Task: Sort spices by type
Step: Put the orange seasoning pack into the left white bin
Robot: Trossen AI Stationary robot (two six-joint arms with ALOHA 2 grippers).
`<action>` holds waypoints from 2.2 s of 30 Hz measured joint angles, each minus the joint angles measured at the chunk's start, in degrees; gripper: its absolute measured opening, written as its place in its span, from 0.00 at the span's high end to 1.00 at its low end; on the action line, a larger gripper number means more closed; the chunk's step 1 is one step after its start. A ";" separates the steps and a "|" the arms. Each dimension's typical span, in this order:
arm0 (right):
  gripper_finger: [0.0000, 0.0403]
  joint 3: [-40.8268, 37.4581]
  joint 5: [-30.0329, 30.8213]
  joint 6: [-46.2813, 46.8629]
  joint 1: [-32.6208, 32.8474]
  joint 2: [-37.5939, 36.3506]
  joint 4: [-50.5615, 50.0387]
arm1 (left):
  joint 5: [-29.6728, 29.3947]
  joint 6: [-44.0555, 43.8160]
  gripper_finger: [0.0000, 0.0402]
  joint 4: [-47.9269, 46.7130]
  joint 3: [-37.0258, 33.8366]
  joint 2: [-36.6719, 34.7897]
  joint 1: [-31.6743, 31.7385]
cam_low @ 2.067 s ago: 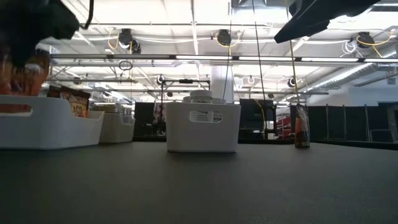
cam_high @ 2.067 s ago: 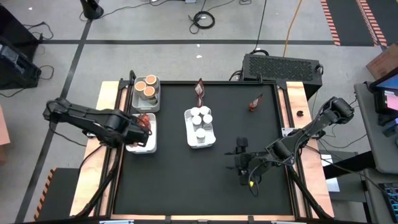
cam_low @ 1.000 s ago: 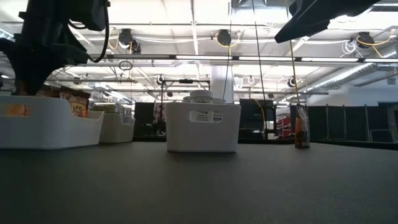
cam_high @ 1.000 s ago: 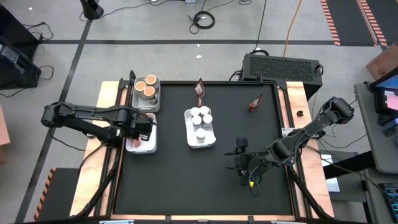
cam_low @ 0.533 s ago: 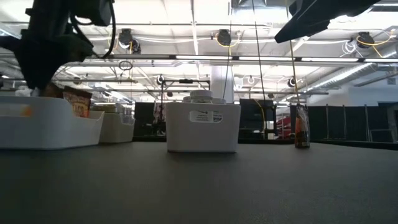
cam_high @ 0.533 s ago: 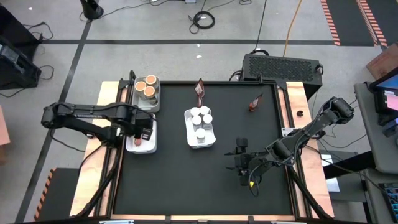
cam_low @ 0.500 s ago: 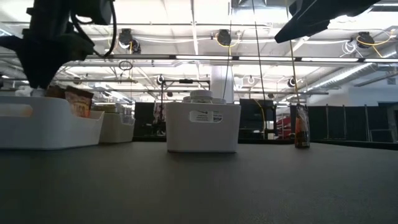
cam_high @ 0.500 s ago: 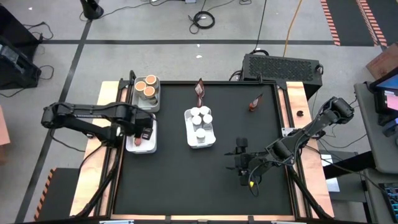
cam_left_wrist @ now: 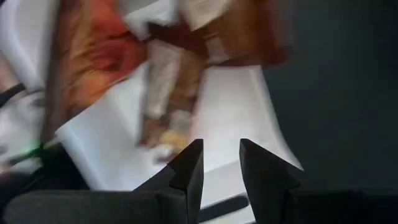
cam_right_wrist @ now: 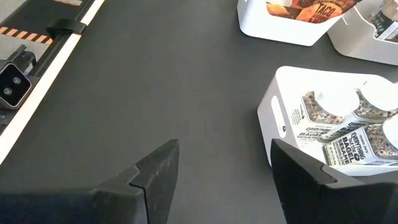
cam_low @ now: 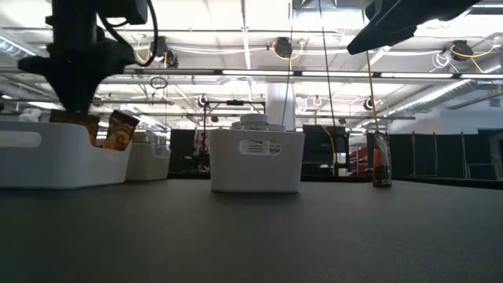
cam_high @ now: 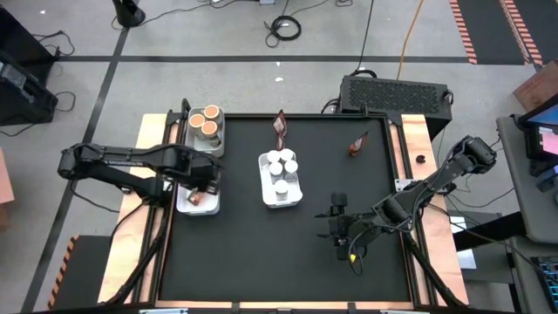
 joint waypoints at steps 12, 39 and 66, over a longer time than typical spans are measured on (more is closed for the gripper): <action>0.48 0.00 -0.02 0.18 0.00 0.00 -0.15 | -10.00 4.70 0.73 4.69 -1.65 7.87 -2.44; 0.48 0.00 -0.04 0.20 0.00 0.02 -0.36 | -13.91 8.97 0.73 5.04 -3.70 21.22 -1.36; 0.48 0.00 0.02 -0.02 -0.02 0.02 -0.35 | -16.28 4.38 0.97 -6.77 7.49 10.82 -8.07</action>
